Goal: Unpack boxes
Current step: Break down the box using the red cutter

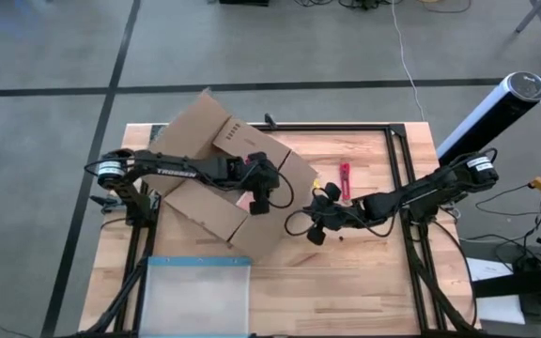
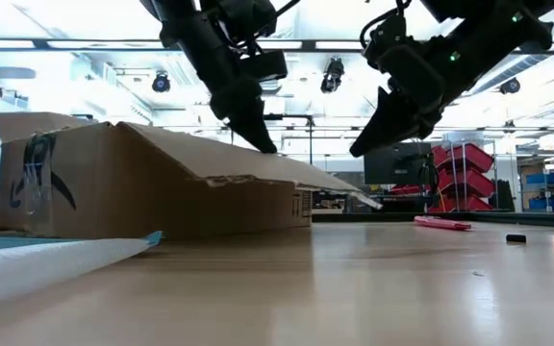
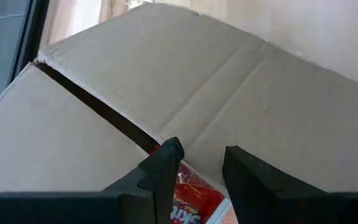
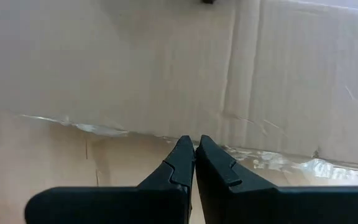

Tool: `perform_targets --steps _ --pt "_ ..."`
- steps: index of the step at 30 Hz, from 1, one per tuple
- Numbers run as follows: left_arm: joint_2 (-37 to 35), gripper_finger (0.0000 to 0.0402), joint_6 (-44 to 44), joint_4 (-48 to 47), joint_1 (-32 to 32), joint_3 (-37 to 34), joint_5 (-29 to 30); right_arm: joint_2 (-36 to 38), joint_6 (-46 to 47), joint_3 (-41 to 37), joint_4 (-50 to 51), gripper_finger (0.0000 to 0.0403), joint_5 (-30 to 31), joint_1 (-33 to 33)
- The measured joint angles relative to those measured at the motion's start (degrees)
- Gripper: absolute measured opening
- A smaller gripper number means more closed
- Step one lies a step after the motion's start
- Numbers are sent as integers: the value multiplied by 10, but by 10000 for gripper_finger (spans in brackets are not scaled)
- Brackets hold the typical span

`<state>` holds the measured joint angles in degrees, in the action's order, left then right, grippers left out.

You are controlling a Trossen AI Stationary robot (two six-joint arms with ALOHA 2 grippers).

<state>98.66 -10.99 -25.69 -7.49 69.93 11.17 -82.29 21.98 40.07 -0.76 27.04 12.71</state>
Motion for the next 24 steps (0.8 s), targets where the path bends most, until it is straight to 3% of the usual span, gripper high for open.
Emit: perform_targets --steps 8,17,24 --pt "-14 110 -20 -50 0 -2 59 0 -1 0 1 0 0 0" --pt "-81 121 -14 -66 8 -5 59 0 -2 0 0 0 0 0" --pt "-119 109 107 -156 14 -4 26 0 -2 0 0 0 0 0"
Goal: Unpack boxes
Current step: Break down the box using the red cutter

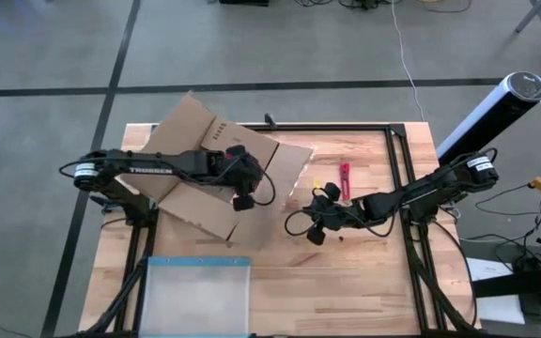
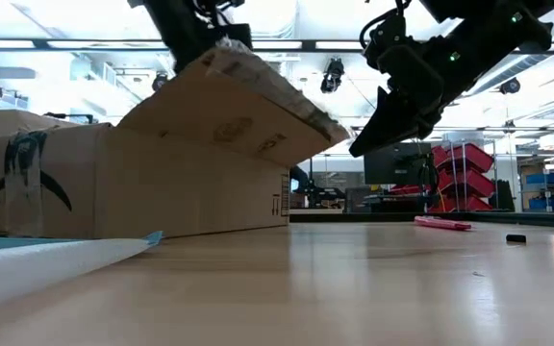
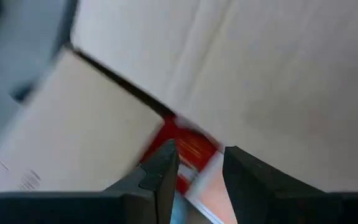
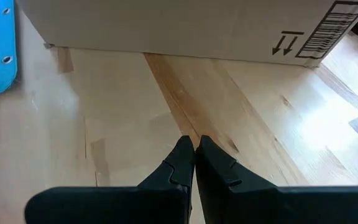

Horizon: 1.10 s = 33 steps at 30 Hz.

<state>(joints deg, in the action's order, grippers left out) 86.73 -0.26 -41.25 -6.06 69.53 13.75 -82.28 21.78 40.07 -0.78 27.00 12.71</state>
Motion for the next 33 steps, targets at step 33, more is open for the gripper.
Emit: perform_targets --steps 33 --pt "18 235 208 147 73 -104 -259 0 1 0 0 0 -5 0"
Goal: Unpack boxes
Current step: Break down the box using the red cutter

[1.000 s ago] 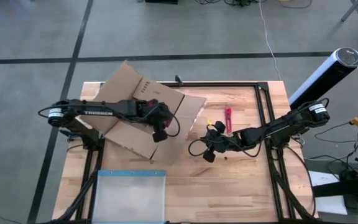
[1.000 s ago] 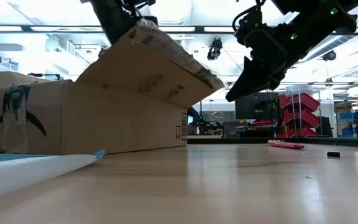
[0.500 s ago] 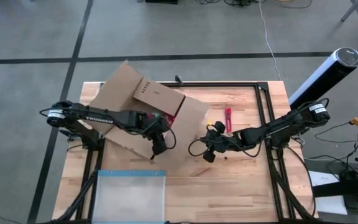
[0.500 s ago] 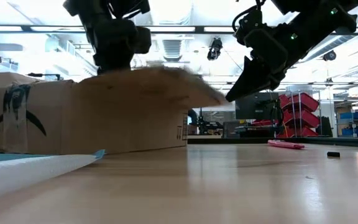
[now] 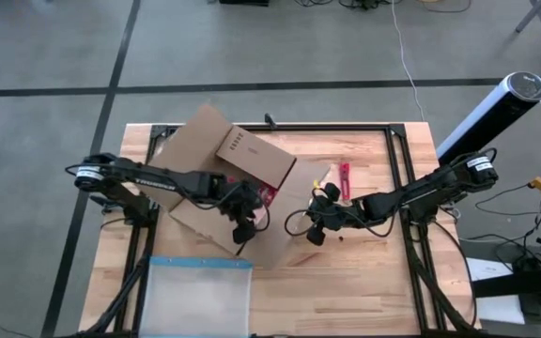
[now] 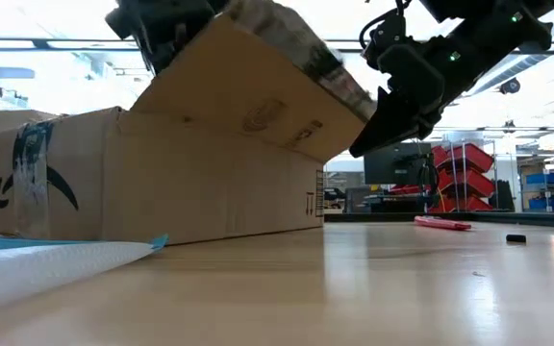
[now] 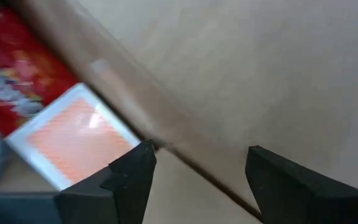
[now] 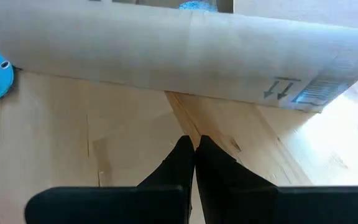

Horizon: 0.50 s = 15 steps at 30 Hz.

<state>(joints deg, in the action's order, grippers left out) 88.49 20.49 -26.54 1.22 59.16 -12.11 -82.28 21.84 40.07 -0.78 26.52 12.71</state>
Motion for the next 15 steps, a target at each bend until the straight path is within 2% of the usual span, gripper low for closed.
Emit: perform_targets --steps 2,6,15 --pt "-1 240 -1 5 1 0 -24 0 0 0 0 0 0 0" --pt "-5 244 -5 21 3 0 -30 0 0 0 0 0 0 0" --pt "5 231 -6 62 16 0 -80 0 0 0 0 0 0 0"
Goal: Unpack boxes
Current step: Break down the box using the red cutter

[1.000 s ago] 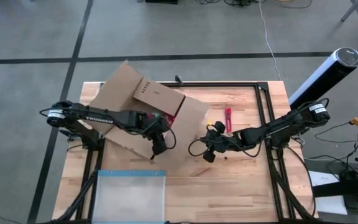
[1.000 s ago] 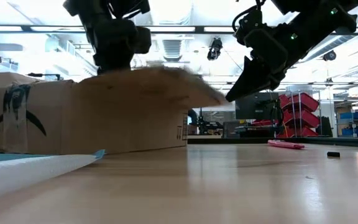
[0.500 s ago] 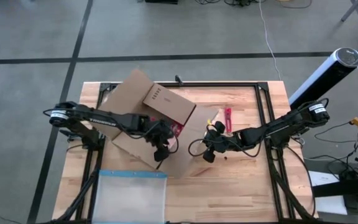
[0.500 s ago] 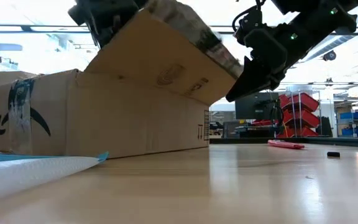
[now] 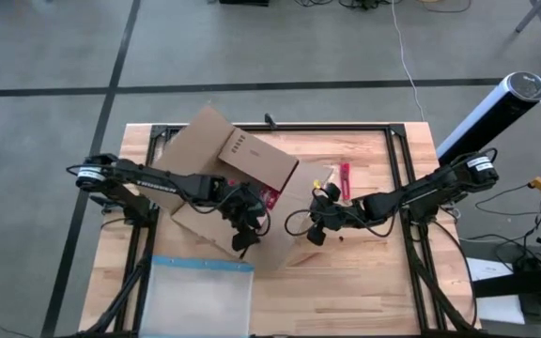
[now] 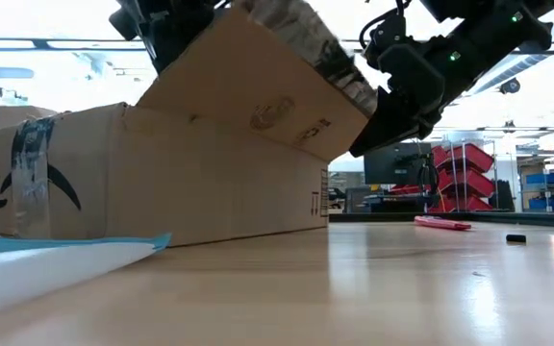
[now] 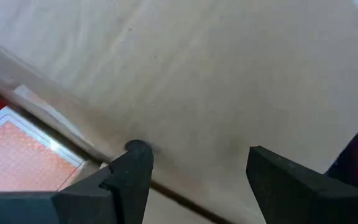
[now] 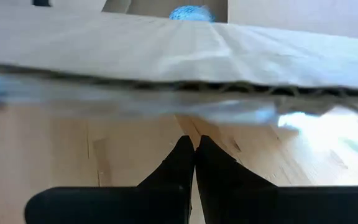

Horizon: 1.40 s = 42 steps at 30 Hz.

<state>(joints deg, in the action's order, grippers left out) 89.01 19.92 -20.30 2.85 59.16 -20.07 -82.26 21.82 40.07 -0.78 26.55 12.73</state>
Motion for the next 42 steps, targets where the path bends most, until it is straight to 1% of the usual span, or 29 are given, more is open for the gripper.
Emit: perform_targets --steps 6,12,19,27,30,35,38,42 --pt "9 225 0 14 1 -1 28 0 0 0 0 0 0 0" --pt "54 228 3 57 1 -1 25 0 0 0 0 0 0 0" --pt "99 232 6 116 1 -1 7 0 0 0 0 0 1 0" --pt "108 205 3 118 0 -2 13 4 -7 0 1 0 0 0" --pt "106 195 -3 119 -3 -2 29 19 -14 0 1 0 0 4" --pt "106 180 -23 123 -11 2 89 72 -25 0 3 0 0 26" --pt "106 174 -32 124 -19 8 98 116 -35 0 3 0 0 48" --pt "106 169 -48 150 -29 12 108 170 -51 0 -1 0 0 85"
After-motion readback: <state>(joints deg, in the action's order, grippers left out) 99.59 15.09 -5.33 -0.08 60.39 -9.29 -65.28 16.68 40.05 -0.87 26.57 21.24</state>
